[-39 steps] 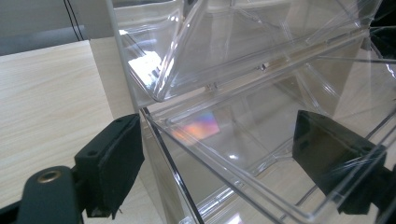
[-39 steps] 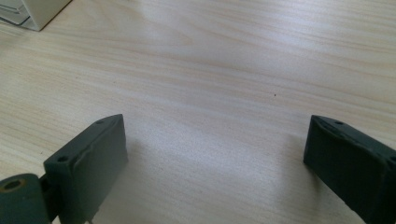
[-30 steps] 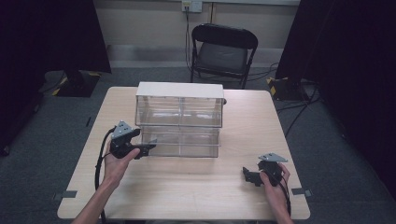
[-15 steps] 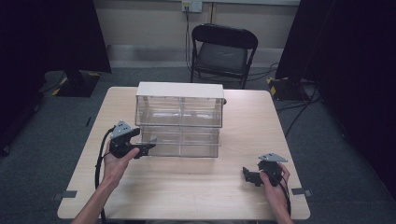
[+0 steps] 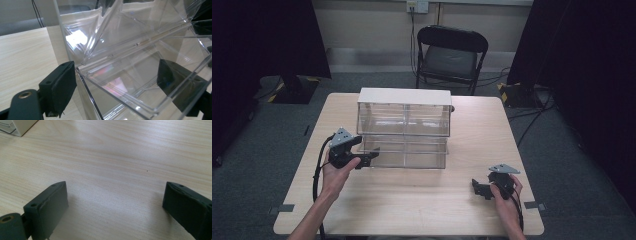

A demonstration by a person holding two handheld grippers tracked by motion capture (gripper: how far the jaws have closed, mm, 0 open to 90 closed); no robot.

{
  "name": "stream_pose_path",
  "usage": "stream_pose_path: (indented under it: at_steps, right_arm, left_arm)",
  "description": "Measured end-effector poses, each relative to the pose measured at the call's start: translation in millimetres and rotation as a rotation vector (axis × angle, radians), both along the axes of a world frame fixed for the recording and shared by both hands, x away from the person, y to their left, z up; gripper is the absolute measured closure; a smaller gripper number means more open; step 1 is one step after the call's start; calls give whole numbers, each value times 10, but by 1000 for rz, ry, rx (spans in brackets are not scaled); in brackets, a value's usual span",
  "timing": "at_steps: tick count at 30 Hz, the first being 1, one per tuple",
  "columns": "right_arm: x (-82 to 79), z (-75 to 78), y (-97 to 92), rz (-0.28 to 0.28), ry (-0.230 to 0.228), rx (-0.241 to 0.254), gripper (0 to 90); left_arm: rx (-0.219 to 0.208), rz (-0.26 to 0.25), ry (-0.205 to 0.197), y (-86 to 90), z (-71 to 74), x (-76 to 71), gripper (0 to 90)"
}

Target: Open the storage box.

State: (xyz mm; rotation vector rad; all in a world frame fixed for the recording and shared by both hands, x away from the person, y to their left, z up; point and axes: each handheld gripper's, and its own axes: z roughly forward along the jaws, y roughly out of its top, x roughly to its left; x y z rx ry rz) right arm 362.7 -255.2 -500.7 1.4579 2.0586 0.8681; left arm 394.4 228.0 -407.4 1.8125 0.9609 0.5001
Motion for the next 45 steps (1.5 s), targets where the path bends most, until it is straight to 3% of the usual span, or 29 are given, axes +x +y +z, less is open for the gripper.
stream_pose_path:
  at_steps: [20,24,30,32,45]
  right_arm:
    - [0,0,0,0,0,0,53]
    - [0,0,-1,1,0,0,54]
    - [0,0,0,0,0,0,53]
    - [0,0,0,0,1,1,54]
    - [1,0,-1,0,0,0,53]
  left_arm:
    - [-15,-4,7,-6,45,29,156]
    - [-35,10,-4,-8,59,32,157]
    - [-30,8,-9,-4,80,36,156]
    - [-7,8,-23,-25,103,32,157]
    - [-27,13,-36,-53,188,42,147]
